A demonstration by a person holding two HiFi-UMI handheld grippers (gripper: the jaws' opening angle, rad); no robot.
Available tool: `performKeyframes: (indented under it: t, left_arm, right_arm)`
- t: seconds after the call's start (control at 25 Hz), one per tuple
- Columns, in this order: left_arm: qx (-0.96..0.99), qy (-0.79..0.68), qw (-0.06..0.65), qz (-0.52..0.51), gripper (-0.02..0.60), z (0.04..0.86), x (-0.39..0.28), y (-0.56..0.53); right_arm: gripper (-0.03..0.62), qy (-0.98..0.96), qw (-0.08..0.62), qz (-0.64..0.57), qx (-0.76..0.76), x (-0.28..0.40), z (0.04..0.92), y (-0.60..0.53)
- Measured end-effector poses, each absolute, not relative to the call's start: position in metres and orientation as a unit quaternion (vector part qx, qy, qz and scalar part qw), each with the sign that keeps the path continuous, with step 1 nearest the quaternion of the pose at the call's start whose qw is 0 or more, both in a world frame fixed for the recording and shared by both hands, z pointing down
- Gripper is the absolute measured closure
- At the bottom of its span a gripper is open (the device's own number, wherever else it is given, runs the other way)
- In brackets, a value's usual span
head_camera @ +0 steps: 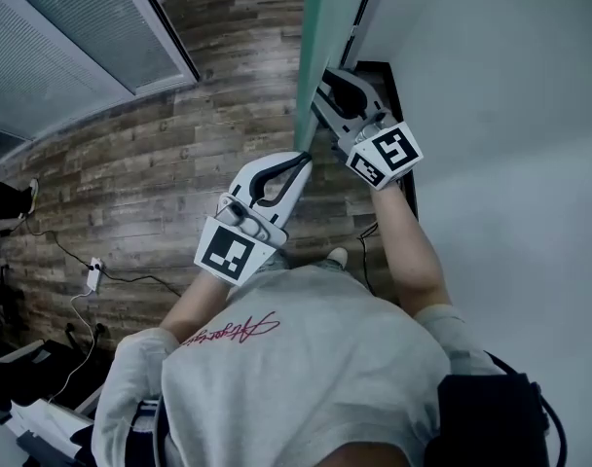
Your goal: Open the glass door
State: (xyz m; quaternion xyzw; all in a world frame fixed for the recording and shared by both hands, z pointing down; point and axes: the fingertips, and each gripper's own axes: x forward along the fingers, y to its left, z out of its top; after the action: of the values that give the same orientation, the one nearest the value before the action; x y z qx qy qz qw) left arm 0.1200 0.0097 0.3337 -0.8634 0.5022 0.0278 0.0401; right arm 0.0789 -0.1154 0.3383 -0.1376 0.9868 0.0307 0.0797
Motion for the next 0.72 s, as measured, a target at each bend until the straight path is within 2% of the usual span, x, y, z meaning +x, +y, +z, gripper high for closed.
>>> performKeyframes:
  t: [0.28, 0.44, 0.72]
  left_arm:
    - [-0.883, 0.466, 0.038, 0.029, 0.563, 0.337, 0.196, 0.013]
    - [-0.890, 0.453, 0.034, 0.029, 0.563, 0.331, 0.211, 0.003]
    - [-0.911, 0.408, 0.051, 0.033, 0.563, 0.336, 0.288, 0.002]
  right_arm:
    - [0.468, 0.987, 0.095, 0.013, -0.132, 0.157, 0.345, -0.116]
    - [0.470, 0.990, 0.079, 0.010, -0.119, 0.179, 0.339, -0.129]
    - [0.470, 0.991, 0.074, 0.020, -0.105, 0.255, 0.346, -0.127]
